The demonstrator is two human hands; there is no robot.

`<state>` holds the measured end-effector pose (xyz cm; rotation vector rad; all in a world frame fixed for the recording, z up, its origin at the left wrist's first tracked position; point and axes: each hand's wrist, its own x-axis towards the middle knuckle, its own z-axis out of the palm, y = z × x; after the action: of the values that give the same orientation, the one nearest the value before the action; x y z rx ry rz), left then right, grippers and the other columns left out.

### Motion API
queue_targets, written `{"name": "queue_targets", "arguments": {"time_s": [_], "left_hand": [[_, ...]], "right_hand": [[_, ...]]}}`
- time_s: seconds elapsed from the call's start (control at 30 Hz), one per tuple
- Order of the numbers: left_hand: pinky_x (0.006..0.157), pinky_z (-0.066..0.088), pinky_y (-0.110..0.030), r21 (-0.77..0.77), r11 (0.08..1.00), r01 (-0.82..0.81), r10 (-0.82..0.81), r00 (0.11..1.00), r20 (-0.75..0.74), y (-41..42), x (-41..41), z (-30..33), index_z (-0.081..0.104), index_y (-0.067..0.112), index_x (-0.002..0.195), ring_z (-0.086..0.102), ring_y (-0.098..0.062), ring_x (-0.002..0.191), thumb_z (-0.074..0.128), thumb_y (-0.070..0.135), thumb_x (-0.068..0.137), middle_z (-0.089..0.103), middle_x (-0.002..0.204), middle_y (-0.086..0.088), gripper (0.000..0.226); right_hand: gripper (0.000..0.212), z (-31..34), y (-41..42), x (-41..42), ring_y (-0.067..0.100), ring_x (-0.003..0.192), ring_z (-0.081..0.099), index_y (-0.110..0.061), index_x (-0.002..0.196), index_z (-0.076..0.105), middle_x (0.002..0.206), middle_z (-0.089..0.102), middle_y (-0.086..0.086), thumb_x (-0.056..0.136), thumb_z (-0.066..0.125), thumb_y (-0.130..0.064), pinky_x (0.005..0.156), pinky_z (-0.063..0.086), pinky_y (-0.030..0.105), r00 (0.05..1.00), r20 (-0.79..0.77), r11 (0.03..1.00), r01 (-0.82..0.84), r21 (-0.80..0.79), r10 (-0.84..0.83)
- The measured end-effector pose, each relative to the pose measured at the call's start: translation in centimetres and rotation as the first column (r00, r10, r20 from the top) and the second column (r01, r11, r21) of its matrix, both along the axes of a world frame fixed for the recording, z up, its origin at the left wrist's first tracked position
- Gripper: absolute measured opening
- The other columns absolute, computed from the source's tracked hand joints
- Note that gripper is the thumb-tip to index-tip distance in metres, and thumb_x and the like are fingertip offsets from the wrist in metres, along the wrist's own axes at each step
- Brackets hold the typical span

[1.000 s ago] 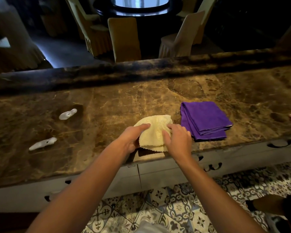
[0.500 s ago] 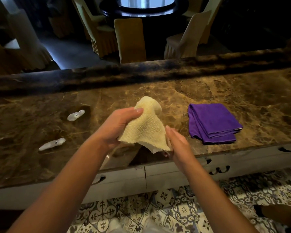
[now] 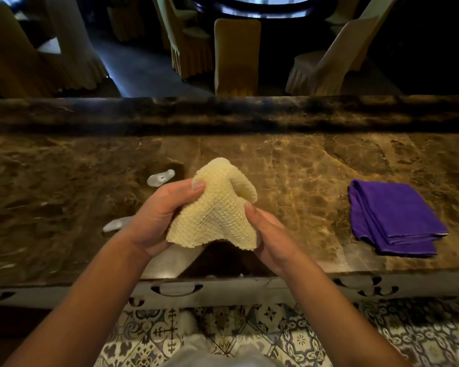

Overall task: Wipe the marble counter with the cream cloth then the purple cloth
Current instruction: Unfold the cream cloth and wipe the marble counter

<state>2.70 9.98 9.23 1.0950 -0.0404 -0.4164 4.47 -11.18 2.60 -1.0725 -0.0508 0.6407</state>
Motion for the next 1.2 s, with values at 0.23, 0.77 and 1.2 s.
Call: {"name": "queue_targets", "arguments": {"time_s": [0.23, 0.77, 1.2], "left_hand": [[0.074, 0.062, -0.031, -0.037, 0.993, -0.109, 0.106, 0.992, -0.063, 7.9, 1.2, -1.6, 0.080, 0.012, 0.110, 0.078, -0.022, 0.094, 0.062, 0.029, 0.090, 0.079, 0.106, -0.011, 0.032], [0.048, 0.054, -0.033, 0.239, 0.954, -0.183, 0.211, 0.973, -0.097, 16.7, 5.9, -6.1, 0.076, 0.020, 0.115, 0.065, -0.027, 0.053, 0.066, 0.046, 0.094, 0.074, 0.085, -0.020, 0.034], [0.058, 0.059, -0.024, 0.253, 0.931, -0.264, 0.265, 0.964, 0.031, 17.2, 6.4, -6.1, 0.079, 0.021, 0.109, 0.078, -0.019, 0.079, 0.066, 0.037, 0.096, 0.081, 0.097, -0.011, 0.024]], "right_hand": [[0.032, 0.9, 7.1, 2.1, 0.018, 0.114, 0.074, -0.031, 0.125, 0.073, 0.122, 0.078, -0.002, 0.096, 0.067, -0.044, 0.097, 0.057, 0.040, 0.976, 0.183, 0.941, 0.168, -0.295, -0.117], [0.035, 0.7, 15.3, 5.9, 0.027, 0.104, 0.077, -0.011, 0.111, 0.081, 0.116, 0.078, 0.016, 0.079, 0.082, -0.024, 0.083, 0.063, 0.037, 0.939, -0.159, 0.945, 0.319, 0.073, -0.304], [0.038, 2.1, 14.6, 7.8, 0.008, 0.093, 0.078, -0.041, 0.102, 0.080, 0.102, 0.082, -0.007, 0.085, 0.061, -0.070, 0.069, 0.059, 0.018, 0.988, 0.145, 0.868, 0.116, -0.483, -0.051]]}}
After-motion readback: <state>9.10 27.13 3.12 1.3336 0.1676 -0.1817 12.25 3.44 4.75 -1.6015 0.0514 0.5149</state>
